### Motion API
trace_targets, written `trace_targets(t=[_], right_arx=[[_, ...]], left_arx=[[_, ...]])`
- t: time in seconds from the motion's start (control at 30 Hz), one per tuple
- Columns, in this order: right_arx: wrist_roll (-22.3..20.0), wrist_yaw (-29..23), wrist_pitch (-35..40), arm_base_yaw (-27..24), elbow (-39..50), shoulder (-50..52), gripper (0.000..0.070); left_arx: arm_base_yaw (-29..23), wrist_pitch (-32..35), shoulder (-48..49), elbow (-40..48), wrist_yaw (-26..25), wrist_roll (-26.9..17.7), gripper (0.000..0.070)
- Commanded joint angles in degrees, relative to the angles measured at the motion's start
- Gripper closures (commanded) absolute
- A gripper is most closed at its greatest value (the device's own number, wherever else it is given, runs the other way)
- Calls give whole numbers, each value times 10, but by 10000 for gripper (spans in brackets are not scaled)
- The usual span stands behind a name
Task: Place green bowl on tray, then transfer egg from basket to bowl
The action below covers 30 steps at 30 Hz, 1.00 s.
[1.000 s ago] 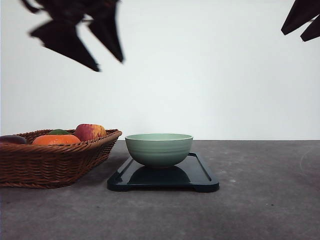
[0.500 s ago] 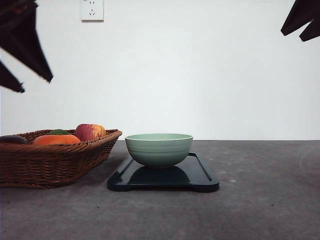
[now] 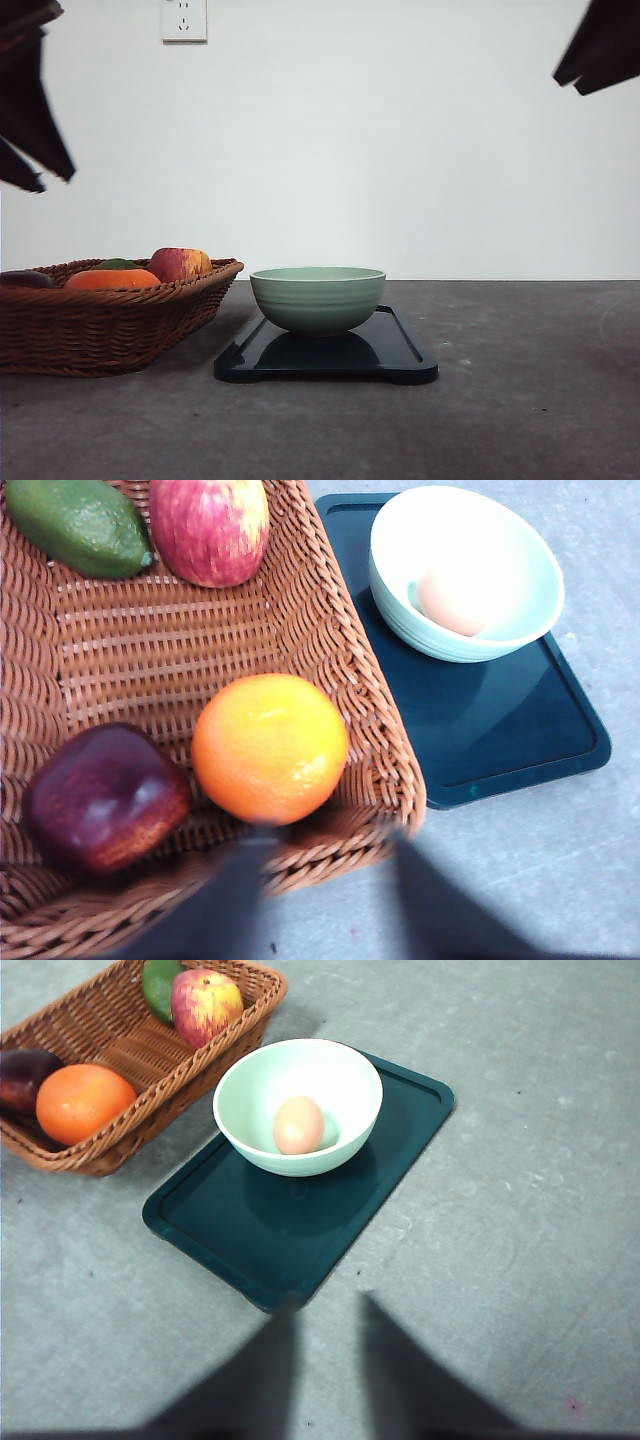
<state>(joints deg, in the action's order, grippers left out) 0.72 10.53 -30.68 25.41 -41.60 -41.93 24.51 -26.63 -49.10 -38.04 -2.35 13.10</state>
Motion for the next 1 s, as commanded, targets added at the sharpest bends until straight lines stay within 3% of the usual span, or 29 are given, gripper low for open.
trace_targets(t=[0.0,0.1,0.7,0.83,0.97], right_arx=[[0,5,0,3,-2,-2,683],[7,32,-26,3,-2,1,683],[7,30,-11,3,-2,2,683],[7,30,-11,3,-2,2,682],[7,30,-11,3,-2,2,683]], left_arx=[[3,11,-3,-4,-1,0,700],[3,5,-3,-4,-2,0,700],[-1,12,14,-3,-2,-6,700],[-40,30,50,24,-2,-20,700],[-92,101,137,109,-2,-34,700]])
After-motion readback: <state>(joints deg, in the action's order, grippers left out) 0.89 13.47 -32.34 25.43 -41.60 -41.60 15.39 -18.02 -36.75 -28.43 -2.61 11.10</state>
